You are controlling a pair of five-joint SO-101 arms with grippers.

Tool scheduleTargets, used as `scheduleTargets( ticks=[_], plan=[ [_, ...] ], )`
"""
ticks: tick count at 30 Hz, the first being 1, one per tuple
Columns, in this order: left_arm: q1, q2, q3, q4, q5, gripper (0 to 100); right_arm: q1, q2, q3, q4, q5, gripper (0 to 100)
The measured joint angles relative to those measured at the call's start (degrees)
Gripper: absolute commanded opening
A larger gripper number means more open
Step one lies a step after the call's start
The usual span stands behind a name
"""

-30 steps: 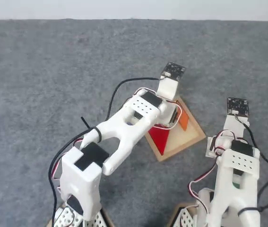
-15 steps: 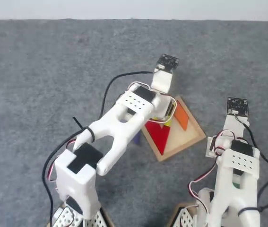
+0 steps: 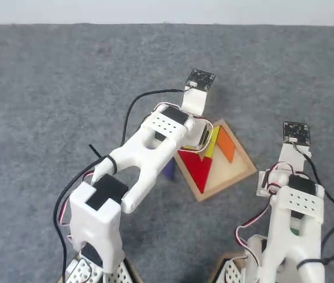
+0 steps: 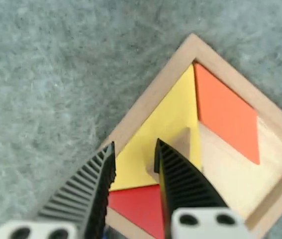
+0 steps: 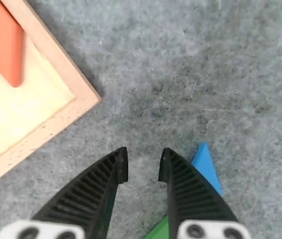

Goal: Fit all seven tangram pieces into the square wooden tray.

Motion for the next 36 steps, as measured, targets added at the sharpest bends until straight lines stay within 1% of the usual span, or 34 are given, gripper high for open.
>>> scheduleTargets(
  ticks=[9,13,18,22,24,28,30,33,36],
  plan=[
    [5.1,0.35,0.0,1.32,-0.09,13,-0.09,0.0,0.0,0.0,0.0,11.3],
    [4.92,0.35,0.0,1.49,-0.18,13,0.0,0.0,0.0,0.0,0.0,11.3],
    [3.69,-5.01,0.0,5.89,-2.81,13,-0.09,0.0,0.0,0.0,0.0,11.3],
    [2.46,-12.57,0.0,12.57,-4.48,13,0.0,0.0,0.0,0.0,0.0,11.3],
    [2.11,-14.95,1.67,14.24,-6.24,13,-0.18,0.0,0.0,0.0,0.0,11.3],
    [2.29,-15.82,7.74,14.15,-9.67,13,-1.49,0.0,0.0,0.0,0.0,11.3],
    [2.29,-15.82,10.11,12.84,-10.99,13,-1.67,0.0,0.0,0.0,0.0,11.3],
    [2.29,-14.33,11.52,10.99,-11.78,13,-1.41,0.0,0.0,0.0,0.0,11.3],
    [3.69,-13.45,11.69,10.46,-11.96,13,-1.49,0.0,0.0,0.0,0.0,11.3]
  ],
)
